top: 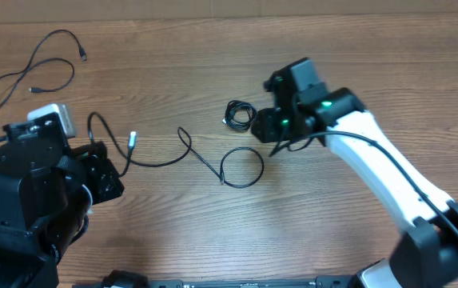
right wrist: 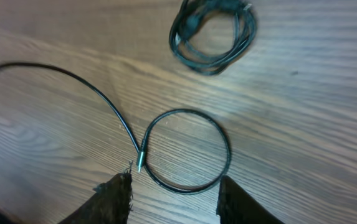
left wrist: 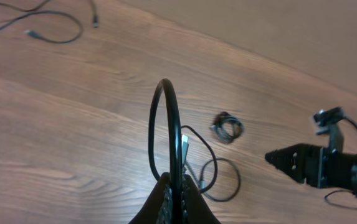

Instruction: Untangle cables

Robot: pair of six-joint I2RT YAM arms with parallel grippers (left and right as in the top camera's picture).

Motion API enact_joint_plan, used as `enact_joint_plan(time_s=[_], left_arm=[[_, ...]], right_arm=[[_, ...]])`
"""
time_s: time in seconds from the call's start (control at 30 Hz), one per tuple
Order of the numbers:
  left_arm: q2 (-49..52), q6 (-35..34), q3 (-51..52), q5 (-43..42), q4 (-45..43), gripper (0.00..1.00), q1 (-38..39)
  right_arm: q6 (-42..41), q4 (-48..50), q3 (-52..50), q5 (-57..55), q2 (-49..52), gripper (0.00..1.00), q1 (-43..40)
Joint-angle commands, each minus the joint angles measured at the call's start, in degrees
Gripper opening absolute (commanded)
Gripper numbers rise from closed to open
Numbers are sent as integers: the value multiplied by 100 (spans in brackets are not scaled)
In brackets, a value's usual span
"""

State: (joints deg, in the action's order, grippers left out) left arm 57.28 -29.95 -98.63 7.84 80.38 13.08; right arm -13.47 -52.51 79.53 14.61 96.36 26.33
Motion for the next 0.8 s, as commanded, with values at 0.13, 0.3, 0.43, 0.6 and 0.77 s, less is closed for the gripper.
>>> enact_joint_plan(time_s=[0.13, 0.3, 0.43, 0.6, 0.77], left_arm=[[-2, -282, -92, 577, 68, 4, -33], [-2, -216, -90, 616, 109, 4, -33], [-2, -216, -90, 632, 107, 4, -33], [-2, -219, -90, 632, 101, 4, -33], [0, -219, -90, 634, 83, 4, -33]], right_arm=[[1458, 492, 31, -651, 1045, 72, 721], [1880, 702, 31, -1596, 1591, 77, 820], [2153, 686, 31, -1580, 1897, 79, 660], [2151, 721, 31, -1340, 2079, 75, 627], [2146, 769, 31, -1174, 2096, 68, 627]])
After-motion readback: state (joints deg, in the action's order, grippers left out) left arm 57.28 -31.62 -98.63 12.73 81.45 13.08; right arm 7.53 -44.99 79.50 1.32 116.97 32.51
